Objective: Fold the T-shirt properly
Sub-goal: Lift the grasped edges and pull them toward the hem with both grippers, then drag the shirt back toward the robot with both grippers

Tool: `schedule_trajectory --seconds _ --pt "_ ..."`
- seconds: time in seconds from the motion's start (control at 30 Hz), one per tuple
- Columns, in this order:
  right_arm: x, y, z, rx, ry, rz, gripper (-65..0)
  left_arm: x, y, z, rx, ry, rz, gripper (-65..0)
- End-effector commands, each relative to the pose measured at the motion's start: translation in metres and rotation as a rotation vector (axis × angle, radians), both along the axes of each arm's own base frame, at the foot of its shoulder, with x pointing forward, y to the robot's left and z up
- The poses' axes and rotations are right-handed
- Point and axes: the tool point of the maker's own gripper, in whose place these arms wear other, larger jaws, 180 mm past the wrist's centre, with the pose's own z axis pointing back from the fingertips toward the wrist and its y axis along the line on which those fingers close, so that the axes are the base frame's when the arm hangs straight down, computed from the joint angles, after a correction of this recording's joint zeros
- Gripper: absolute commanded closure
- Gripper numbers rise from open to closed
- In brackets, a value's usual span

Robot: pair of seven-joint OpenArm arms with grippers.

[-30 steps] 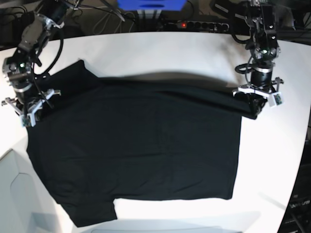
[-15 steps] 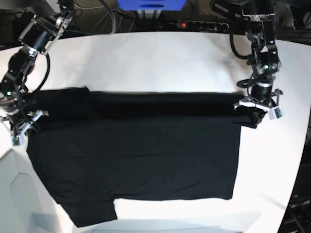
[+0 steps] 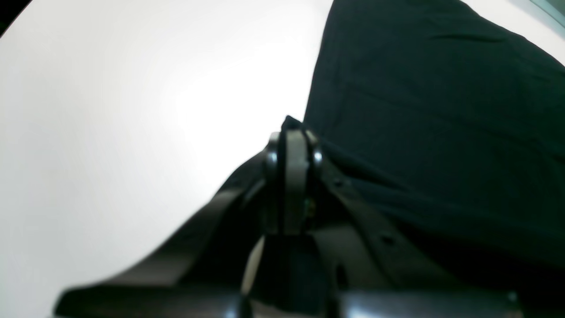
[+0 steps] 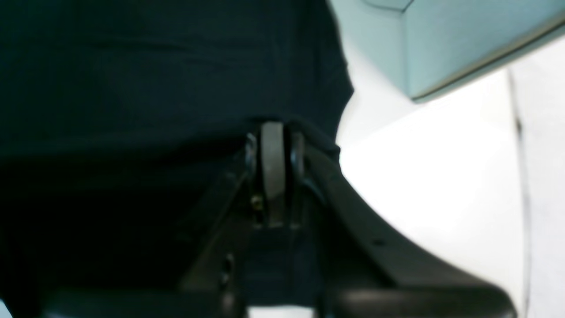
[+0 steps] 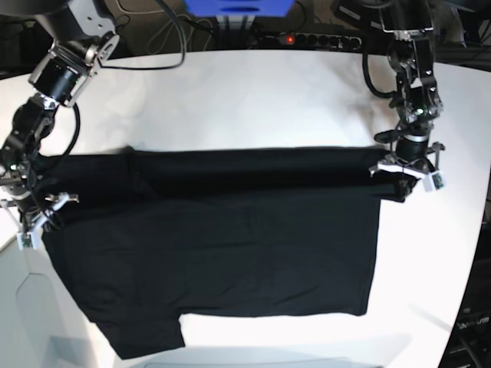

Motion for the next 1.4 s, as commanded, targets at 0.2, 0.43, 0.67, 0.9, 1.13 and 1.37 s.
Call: schedule_trajectory --seconds 0.2,0.43,0.67,0.9,1.13,1.37 --pt "0.009 -0.004 0.016 -0.014 -0.050 0.013 0.0 0.020 -0.003 0.017 0.020 -0.059 -0.020 0.0" --pt "0.015 -0.002 0.021 -0.007 -0.065 0.014 0.0 0.038 -0.008 0.013 0.004 -0.057 -0.030 0.0" --pt "0.013 -0.004 0.009 0.013 -0.035 0.011 0.0 0.046 -0.003 0.009 -0.006 -0.049 -0.014 -2.9" --pt "0.013 -0.004 0.010 0.012 -0.037 0.011 -20.7 0.049 -0.006 0.008 -0.030 -0.006 -0.025 -29.2" --pt "0.011 -0.004 0.027 -0.029 -0.072 0.013 -27.3 0.021 0.003 0.003 -0.024 0.011 0.006 -29.7" --pt "-0.010 0.000 0.018 -0.052 -0.053 0.018 -27.7 -0.016 0.002 -0.031 -0.088 0.083 0.071 -29.9"
